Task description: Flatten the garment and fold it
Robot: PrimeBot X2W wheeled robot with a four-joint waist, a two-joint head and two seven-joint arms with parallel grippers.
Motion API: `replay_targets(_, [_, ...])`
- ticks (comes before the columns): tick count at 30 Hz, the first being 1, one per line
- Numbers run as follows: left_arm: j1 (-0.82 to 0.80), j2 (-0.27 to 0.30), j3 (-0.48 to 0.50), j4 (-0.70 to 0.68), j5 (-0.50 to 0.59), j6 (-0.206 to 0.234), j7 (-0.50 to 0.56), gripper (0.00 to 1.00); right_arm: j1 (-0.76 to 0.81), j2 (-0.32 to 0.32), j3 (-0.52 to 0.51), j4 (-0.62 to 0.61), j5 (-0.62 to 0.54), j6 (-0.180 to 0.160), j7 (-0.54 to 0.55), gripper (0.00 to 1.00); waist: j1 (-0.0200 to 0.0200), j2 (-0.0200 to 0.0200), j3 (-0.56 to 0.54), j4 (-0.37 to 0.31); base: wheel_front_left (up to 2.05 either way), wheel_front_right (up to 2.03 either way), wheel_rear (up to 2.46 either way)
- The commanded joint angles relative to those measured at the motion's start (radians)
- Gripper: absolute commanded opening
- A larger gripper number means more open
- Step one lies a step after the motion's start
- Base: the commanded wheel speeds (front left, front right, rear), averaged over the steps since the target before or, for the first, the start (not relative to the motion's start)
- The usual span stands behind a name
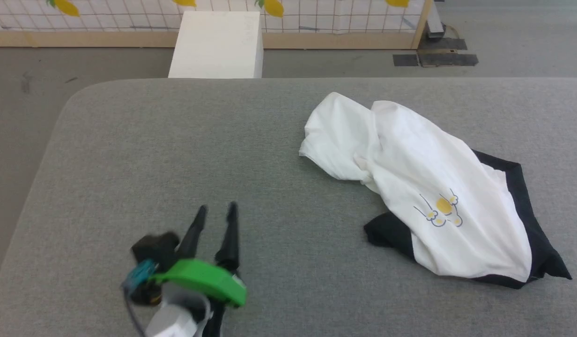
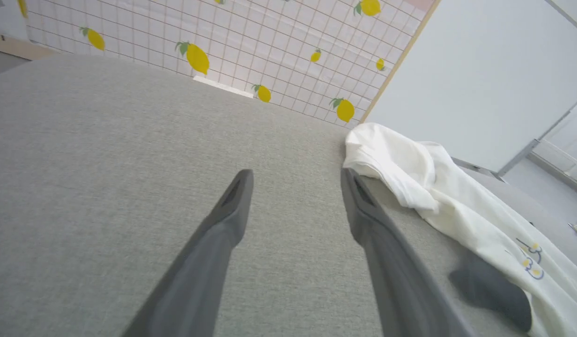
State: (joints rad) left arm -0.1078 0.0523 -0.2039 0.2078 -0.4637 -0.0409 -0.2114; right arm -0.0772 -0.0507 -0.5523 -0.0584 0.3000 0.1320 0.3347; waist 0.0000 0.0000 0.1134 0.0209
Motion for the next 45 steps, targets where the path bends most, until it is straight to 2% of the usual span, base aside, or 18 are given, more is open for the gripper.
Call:
replay_targets(1, [-0.059,-0.002,-0.026,0.008,-0.013,-0.009,0.026,1.0,-0.019,0.0,0.001,0.01,-0.015,-0.001,-0.01,1.0,0.0,0.0,0.01,-0.018,0.0,0.0,0.0])
replay_targets(5, [-0.2,-0.002,-0.145,0.051,-0.04,-0.023,0.142,1.0,-0.037,0.0,0.023,0.032,-0.023,-0.001,-0.026,1.0,0.0,0.0,0.041,-0.057,0.0,0.0,0.0])
replay_targets(10, [-0.352,-0.002,-0.321,0.135,-0.085,-0.034,0.351,1.0,-0.062,0.0,0.065,0.061,-0.019,-0.001,-0.045,1.0,0.0,0.0,0.087,-0.124,0.0,0.0,0.0])
replay_targets(14, [-0.415,-0.002,-0.423,0.19,-0.123,-0.019,0.499,1.0,-0.068,0.0,0.086,0.09,-0.005,-0.001,-0.064,1.0,0.0,0.0,0.115,-0.171,0.0,0.0,0.0])
replay_targets(18, [-0.449,-0.002,-0.476,0.246,-0.114,0.002,0.571,1.0,-0.069,0.0,0.091,0.115,0.009,-0.001,-0.086,1.0,0.0,0.0,0.137,-0.203,0.0,0.0,0.0])
replay_targets(22, [-0.459,-0.002,-0.493,0.276,-0.119,0.011,0.586,1.0,-0.068,0.0,0.09,0.129,0.014,-0.001,-0.102,1.0,0.0,0.0,0.148,-0.215,0.0,0.0,0.0])
replay_targets(23, [-0.461,-0.002,-0.497,0.282,-0.12,0.011,0.585,0.76,-0.069,0.0,0.09,0.131,0.014,-0.001,-0.105,1.0,0.0,0.0,0.151,-0.216,0.0,0.0,0.0])
replay_targets(24, [-0.463,-0.002,-0.498,0.281,-0.122,0.008,0.579,0.05,-0.069,0.0,0.09,0.132,0.015,-0.001,-0.107,1.0,0.0,0.0,0.153,-0.216,0.0,0.0,0.0])
replay_targets(25, [-0.463,-0.002,-0.498,0.279,-0.13,0.002,0.567,0.0,-0.071,0.0,0.089,0.133,0.015,-0.001,-0.109,1.0,0.0,0.0,0.155,-0.215,0.0,0.0,0.0])
replay_targets(30, [-0.466,-0.002,-0.479,0.247,-0.174,-0.008,0.507,0.0,-0.08,0.0,0.095,0.138,0.009,-0.001,-0.11,1.0,0.0,0.0,0.149,-0.188,0.0,0.0,0.0])
replay_targets(36, [-0.441,0.018,-0.364,0.141,-0.235,0.031,0.392,0.0,-0.078,0.0,0.106,0.136,-0.003,-0.001,-0.1,1.0,0.0,0.0,0.119,-0.12,0.0,0.0,0.0])
replay_targets(40, [-0.382,0.08,-0.264,0.041,-0.262,0.093,0.339,0.0,-0.074,0.0,0.122,0.139,-0.012,-0.001,-0.086,1.0,0.0,0.0,0.087,-0.069,0.0,0.0,0.0])
replay_targets(45, [-0.223,0.185,-0.121,-0.086,-0.278,0.235,0.306,0.0,-0.065,0.0,0.158,0.145,-0.018,-0.001,-0.067,1.0,0.0,0.0,0.055,-0.021,0.0,0.0,0.0])
